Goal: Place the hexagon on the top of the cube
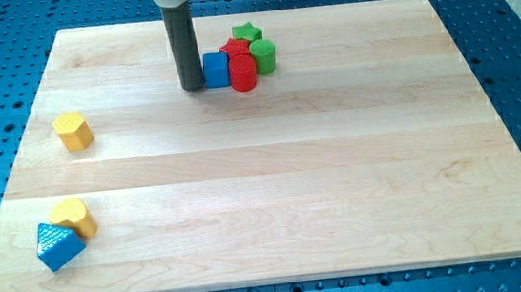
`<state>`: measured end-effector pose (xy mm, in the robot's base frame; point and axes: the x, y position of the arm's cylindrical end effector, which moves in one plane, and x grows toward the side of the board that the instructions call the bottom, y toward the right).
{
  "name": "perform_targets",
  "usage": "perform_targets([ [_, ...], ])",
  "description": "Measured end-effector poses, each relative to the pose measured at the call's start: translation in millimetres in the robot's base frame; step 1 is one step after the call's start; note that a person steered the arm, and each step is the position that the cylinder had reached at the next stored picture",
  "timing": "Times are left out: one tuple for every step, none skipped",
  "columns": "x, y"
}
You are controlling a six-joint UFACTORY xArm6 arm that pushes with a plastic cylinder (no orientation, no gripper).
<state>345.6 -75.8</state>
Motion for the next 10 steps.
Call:
perform_targets([
  [34.3, -14.7],
  [85.9, -24.4],
  [100.0, -86.9],
  [102.3, -154.0],
  [100.0, -172.9],
  [61.7, -135.3],
  [29.8, -109.5],
  [65.5, -158.4],
  [22.8, -154.8],
  [-8.7, -103.3],
])
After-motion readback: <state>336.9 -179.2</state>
